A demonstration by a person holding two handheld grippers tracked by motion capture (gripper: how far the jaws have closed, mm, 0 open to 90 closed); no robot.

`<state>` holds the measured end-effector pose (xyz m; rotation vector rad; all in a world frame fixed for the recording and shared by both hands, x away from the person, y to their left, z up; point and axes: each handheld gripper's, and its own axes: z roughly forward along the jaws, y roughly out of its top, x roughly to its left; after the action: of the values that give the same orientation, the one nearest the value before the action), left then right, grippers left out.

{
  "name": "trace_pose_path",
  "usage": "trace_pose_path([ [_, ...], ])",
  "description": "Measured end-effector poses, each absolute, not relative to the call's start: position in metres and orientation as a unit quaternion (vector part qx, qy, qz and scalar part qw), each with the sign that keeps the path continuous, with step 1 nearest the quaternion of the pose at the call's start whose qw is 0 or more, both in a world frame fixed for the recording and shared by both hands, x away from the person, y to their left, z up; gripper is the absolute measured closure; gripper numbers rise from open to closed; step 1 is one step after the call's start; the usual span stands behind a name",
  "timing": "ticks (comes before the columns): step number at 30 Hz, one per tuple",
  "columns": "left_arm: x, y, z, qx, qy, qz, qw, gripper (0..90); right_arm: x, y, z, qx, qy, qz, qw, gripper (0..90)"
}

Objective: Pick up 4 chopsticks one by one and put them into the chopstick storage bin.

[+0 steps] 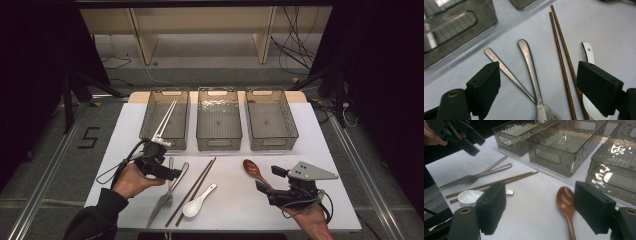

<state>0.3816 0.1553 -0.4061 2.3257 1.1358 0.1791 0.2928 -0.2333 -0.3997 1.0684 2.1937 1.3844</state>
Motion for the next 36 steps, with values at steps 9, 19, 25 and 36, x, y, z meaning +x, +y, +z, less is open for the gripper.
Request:
trace_pose_path([
  [9,0.371,0.135,-0.423,0.881,0.404,0.051,0.239,26.7,0.293,-0.233,-0.4,0.376,0.771,0.486,0.167,27.6],
  [19,0.369,0.123,-0.437,0.893,0.39,0.03,0.223,41.7,0.293,-0.232,-0.4,0.374,0.773,0.484,0.167,27.6],
  [25,0.367,0.116,-0.444,0.899,0.386,0.019,0.205,48.5,0.293,-0.231,-0.4,0.371,0.774,0.484,0.168,27.6],
  [36,0.365,0.108,-0.454,0.906,0.38,0.012,0.186,58.9,0.293,-0.231,-0.4,0.372,0.774,0.484,0.168,27.6],
])
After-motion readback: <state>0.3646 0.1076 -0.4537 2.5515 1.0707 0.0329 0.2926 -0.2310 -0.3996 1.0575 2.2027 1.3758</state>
